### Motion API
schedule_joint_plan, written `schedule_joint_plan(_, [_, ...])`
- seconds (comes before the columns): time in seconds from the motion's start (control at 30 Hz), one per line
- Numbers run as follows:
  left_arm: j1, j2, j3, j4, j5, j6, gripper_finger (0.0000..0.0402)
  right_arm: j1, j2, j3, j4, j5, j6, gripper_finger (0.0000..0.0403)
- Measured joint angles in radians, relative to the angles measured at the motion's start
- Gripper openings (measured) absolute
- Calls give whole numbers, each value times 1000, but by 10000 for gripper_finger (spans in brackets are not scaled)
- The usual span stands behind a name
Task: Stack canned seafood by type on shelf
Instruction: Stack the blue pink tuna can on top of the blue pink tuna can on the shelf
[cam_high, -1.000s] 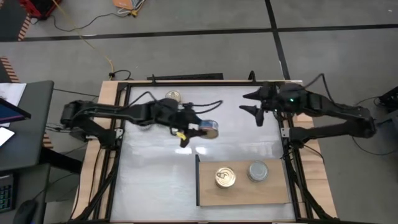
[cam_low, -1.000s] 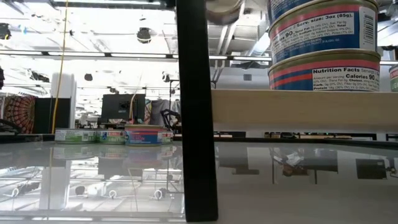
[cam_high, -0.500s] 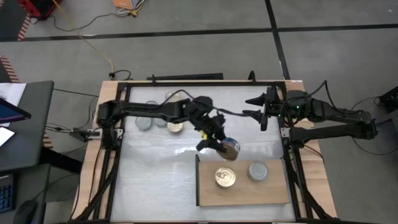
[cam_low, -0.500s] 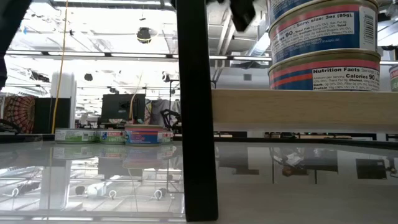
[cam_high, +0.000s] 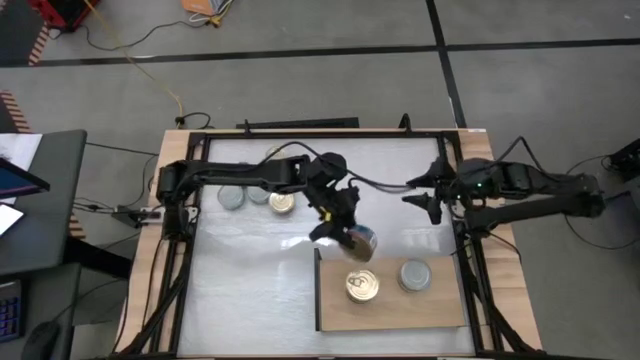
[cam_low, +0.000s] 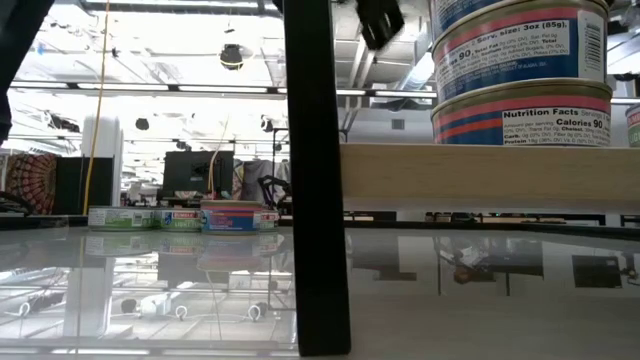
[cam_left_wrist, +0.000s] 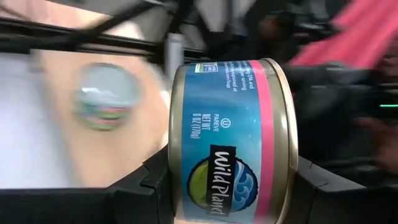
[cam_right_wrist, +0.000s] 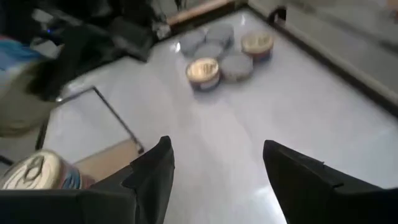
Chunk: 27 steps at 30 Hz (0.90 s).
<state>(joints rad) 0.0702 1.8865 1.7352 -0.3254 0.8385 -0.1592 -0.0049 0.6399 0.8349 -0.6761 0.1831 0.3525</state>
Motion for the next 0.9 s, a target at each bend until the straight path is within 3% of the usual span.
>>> schedule_joint_plan(0.13, [-14,6,7,-38,21,-74,179,28,5,0,100,70,-85,272])
schedule_joint_plan(0.43, [-43,13,6,12,4,-212,180,30,34,1,156,78,-137,272])
schedule_joint_plan(0.6, [-89,20,4,31,-60,-256,180,-19,29,1,118,115,-202,272])
schedule_joint_plan(0.9, [-149,31,5,68,-228,-281,181,-153,45,1,133,146,-170,272])
